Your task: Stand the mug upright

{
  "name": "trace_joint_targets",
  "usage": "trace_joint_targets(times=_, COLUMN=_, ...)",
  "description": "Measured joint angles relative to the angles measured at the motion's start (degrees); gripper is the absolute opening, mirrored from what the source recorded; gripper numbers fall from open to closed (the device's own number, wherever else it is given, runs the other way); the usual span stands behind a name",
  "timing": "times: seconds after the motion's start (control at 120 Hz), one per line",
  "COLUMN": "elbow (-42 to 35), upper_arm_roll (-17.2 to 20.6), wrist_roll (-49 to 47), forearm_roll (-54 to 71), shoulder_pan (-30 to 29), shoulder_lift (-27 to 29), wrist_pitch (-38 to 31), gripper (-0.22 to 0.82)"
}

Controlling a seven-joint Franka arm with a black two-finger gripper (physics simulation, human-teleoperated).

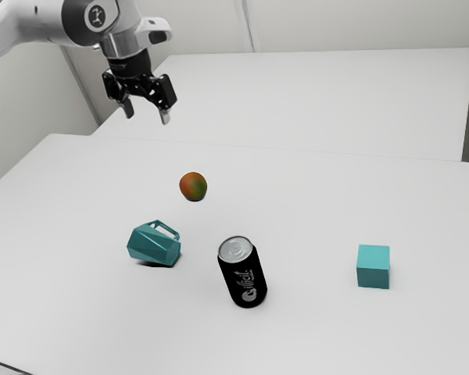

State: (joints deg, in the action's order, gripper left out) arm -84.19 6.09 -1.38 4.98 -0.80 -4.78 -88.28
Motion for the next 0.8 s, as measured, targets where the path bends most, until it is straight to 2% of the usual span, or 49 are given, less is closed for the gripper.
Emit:
trace_joint_targets(times=0.442, elbow=-1.02, upper_arm_roll=-0.28, wrist_roll=-0.24, forearm_roll=-2.91, shoulder_pan=-1.19, shoulder_lift=0.28, wrist_pitch=0.3, gripper=0.6)
trace_joint_targets(times=0.633, elbow=-6.36, upper_arm_roll=-0.27, wrist_roll=0.19, forearm_roll=-8.83, shoulder_pan=-6.49, shoulder_lift=0.27, wrist_pitch=0.26, gripper=0.6)
trace_joint_targets(times=0.8, elbow=-14.59, upper_arm_roll=-0.06, wrist_roll=6.08, forearm_roll=-12.81, shoulder_pan=-11.12, shoulder_lift=2.19, wrist_pitch=-3.15, gripper=0.6)
